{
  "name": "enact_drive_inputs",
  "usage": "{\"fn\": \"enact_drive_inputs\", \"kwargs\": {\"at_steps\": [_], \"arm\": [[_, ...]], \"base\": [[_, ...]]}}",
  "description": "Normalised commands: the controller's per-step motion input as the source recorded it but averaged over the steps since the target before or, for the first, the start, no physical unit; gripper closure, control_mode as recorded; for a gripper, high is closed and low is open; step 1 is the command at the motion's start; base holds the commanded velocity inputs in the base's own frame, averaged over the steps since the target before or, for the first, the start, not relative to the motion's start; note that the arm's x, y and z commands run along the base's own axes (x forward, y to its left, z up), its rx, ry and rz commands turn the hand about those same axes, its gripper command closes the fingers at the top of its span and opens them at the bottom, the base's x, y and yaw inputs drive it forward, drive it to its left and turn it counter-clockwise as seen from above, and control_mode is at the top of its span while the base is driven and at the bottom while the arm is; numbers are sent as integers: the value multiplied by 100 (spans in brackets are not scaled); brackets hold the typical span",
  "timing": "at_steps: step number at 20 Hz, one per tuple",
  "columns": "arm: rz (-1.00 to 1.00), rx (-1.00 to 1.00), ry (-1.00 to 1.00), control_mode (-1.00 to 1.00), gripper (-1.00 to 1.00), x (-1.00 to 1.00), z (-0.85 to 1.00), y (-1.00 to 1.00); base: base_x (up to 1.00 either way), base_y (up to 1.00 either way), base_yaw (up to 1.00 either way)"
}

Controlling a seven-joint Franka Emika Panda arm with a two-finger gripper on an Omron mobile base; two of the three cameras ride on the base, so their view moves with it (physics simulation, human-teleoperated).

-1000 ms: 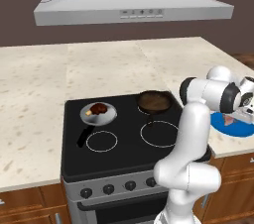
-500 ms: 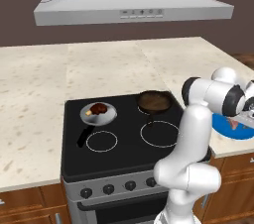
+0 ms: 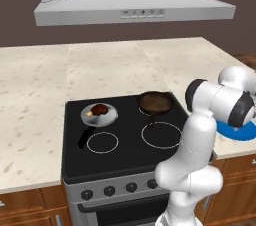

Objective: Place one of the steaks on the plate and the other in the bowl. Then place the bowl in the fridge.

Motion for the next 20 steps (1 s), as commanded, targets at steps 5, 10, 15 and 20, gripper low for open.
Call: {"fn": "enact_drive_inputs", "kwargs": {"at_steps": [5,10,15,20], "arm": [[0,0,-1,-100,-100,-30,47,60],[0,0,0,-100,-100,0,16,99],[2,0,-1,-100,-100,0,1,100],[0,0,0,-100,-100,0,2,100]], "base": [[0,0,0],[0,0,0],[0,0,0],[0,0,0]]}}
